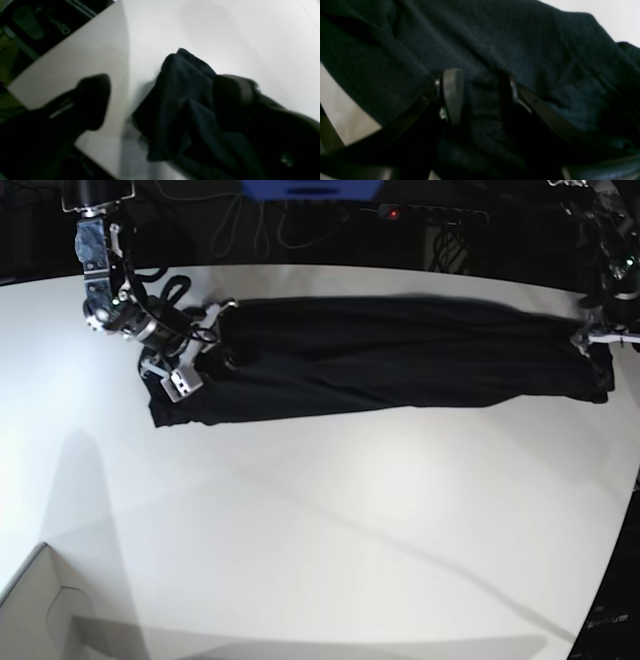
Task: Layout the t-shirt on the table in an organized manner, then fold the t-shirt properly
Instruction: 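Lower the folded edge with both grippers onto the shirt strip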
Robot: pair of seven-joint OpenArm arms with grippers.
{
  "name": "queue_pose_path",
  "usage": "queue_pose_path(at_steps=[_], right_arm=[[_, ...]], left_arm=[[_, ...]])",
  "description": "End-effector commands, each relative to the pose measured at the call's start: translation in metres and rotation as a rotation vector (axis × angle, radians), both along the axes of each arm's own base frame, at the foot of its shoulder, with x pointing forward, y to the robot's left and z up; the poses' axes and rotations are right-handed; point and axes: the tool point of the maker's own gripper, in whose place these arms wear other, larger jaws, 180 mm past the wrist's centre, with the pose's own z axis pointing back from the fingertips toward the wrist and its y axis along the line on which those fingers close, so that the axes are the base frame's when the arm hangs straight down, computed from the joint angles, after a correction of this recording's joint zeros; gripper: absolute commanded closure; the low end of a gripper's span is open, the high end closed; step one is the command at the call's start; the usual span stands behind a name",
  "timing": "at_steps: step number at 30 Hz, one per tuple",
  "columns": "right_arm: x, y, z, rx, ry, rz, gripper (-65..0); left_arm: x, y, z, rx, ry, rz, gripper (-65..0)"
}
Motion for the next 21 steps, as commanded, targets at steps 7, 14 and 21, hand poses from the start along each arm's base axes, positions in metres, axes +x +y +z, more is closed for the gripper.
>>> queue_pose_path(at_steps=[7,14,21], right_arm=[[-0.004,-0.01,-0.006,-0.055,0.026,0.001,-24.4],[-0.004,-0.01,-0.006,-0.055,0.026,0.001,-24.4],[-0.004,-0.01,-0.006,-0.055,0.026,0.001,-24.4]], left_arm=[[0.022,-0.024,0.006,-0.012,-0.066,-0.208,-65.0],[0.017,-0.008,-0.006,-0.017,-0.025,-0.2,-65.0],[0.013,-0.001,-0.015,-0.032,-0.002,-0.186,-65.0]])
